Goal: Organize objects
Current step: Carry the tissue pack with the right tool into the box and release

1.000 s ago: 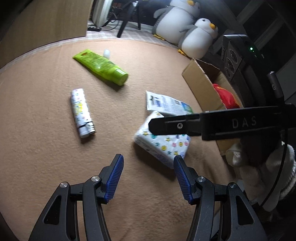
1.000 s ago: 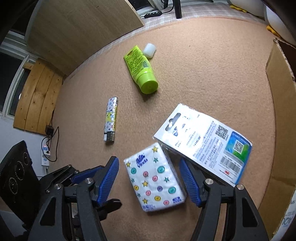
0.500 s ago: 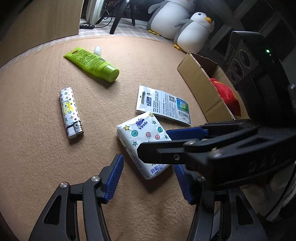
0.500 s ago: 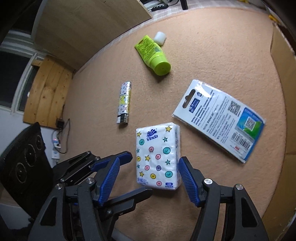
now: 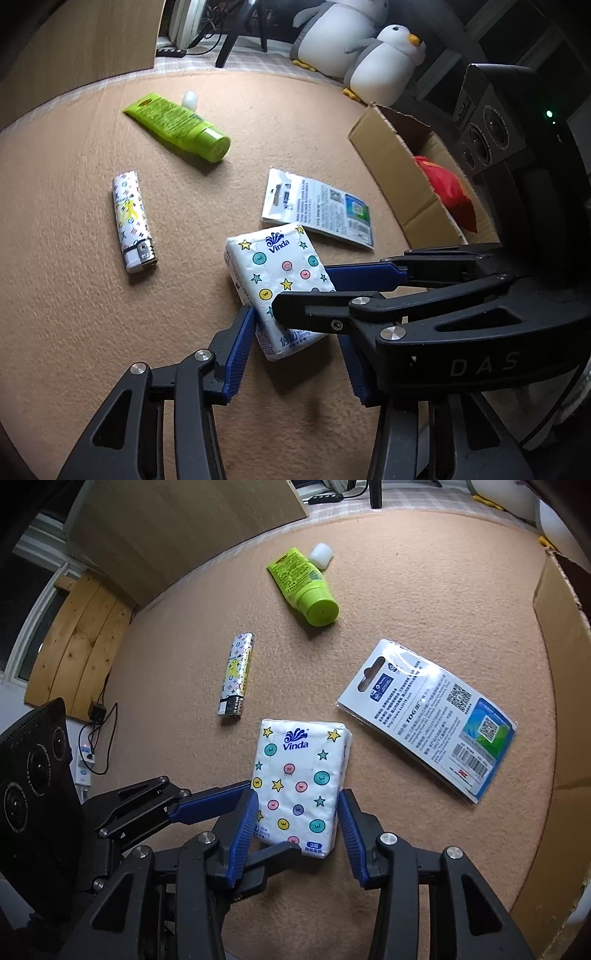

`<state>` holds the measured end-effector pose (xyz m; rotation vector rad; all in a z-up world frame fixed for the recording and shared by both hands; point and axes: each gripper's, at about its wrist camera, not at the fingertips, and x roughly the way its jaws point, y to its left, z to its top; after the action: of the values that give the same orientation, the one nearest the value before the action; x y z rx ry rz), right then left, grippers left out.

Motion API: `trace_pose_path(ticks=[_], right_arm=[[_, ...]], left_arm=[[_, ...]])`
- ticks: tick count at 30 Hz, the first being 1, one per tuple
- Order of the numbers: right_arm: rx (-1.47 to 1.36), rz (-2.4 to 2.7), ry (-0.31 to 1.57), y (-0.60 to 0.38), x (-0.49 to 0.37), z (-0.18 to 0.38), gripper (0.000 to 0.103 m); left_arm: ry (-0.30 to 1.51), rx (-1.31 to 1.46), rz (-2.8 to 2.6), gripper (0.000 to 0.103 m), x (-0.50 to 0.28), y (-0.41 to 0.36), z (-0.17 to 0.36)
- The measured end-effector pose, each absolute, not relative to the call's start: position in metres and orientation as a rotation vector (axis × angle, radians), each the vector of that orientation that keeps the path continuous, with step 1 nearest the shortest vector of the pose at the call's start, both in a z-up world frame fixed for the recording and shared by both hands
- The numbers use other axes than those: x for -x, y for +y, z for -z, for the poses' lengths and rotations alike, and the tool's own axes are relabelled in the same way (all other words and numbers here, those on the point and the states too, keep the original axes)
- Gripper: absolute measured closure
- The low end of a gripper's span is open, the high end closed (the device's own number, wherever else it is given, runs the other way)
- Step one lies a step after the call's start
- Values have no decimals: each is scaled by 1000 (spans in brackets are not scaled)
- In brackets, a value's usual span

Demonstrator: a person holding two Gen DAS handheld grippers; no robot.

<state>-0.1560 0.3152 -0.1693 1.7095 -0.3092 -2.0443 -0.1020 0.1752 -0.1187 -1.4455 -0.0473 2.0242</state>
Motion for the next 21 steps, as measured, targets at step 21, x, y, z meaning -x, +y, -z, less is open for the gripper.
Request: trace_pose_path(ticks=[21], right_arm=[[-1541, 2345, -401, 412, 111, 88, 62]], left_arm=[[77, 1188, -1942, 55, 74, 275, 42]])
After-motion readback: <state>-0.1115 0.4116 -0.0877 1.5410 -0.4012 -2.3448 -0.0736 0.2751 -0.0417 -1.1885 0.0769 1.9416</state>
